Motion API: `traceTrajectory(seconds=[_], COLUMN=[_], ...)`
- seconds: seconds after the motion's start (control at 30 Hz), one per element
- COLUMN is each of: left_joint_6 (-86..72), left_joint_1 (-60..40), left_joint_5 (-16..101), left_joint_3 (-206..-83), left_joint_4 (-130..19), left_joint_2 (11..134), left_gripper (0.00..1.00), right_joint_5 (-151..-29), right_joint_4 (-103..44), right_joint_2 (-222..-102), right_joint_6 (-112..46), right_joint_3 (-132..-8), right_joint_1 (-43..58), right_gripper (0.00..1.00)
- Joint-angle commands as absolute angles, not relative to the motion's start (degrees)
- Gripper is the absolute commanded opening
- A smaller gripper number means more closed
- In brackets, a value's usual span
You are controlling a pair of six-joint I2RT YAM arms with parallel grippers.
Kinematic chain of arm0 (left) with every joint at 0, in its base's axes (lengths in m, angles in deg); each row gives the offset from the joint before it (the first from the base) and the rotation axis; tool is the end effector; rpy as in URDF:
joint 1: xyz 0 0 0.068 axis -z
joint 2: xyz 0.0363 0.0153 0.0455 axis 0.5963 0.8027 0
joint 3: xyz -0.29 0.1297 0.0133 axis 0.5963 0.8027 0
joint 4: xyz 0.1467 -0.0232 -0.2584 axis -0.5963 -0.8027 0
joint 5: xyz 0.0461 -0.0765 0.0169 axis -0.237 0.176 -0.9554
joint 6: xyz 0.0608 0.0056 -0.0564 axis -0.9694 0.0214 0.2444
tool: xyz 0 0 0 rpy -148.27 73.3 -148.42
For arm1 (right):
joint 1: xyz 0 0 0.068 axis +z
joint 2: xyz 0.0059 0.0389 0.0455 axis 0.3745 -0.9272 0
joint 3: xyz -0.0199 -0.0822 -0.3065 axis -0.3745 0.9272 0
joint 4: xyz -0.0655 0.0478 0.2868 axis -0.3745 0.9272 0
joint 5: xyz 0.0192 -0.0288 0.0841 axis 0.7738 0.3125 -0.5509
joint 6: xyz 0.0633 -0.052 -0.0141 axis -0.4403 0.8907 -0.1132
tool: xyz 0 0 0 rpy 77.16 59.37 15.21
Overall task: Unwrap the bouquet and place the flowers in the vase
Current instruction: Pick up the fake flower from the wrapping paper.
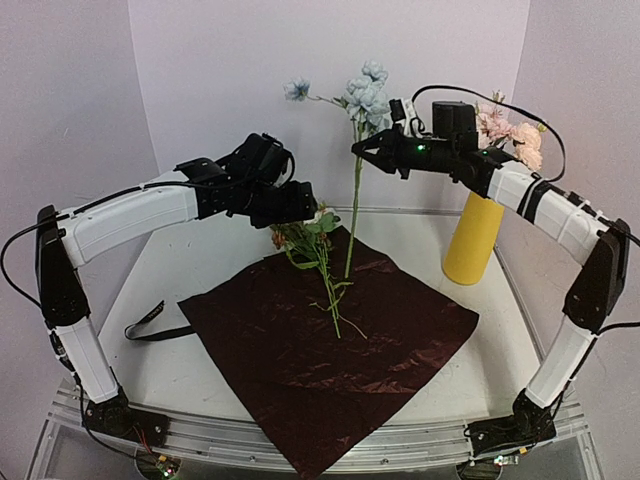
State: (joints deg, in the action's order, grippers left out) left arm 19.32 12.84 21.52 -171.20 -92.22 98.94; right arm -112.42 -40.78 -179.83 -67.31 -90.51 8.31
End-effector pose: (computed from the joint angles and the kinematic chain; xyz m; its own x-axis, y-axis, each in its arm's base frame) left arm 0.3261 -0.3567 0.3771 -0.6967 -0.1124 -0.7085 0.2522 0.8862 -0.3886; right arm 0.4047 0.2789 0.4855 -0.4771 0.3776 -0.7936 -0.7331 0.3272 0.5963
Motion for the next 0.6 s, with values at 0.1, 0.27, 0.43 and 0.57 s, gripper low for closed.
traceTrajectory(seconds=[0.1, 0.27, 0.43, 0.57], left_joint_6=[20.7, 20.6, 20.4, 20.1], left_joint_1=[12.8, 12.8, 12.8, 12.8], left_joint_5=[20.0, 20.2, 21.2, 20.6], left_joint_3=[-168.5, -167.9, -168.4, -168.2], left_joint_4=[-90.7, -90.6, -90.5, -90.5], left_joint_2=[97.1, 97.3, 97.9, 97.8], left_gripper=[0.78, 0.77, 0.77, 0.77], right_joint_5=[-114.9, -112.4, -104.4, -96.3], right_joint_4=[-39.8, -38.0, -37.2, -36.8], right_joint_2=[-178.9, -175.9, -170.5, -166.3], right_joint_6=[-63.3, -57.0, -49.8, -42.6], right_joint_3=[-92.1, -94.9, -93.3, -92.2], right_joint_1=[8.3, 7.3, 5.5, 4.3], right_gripper=[0.03, 0.03, 0.02, 0.02])
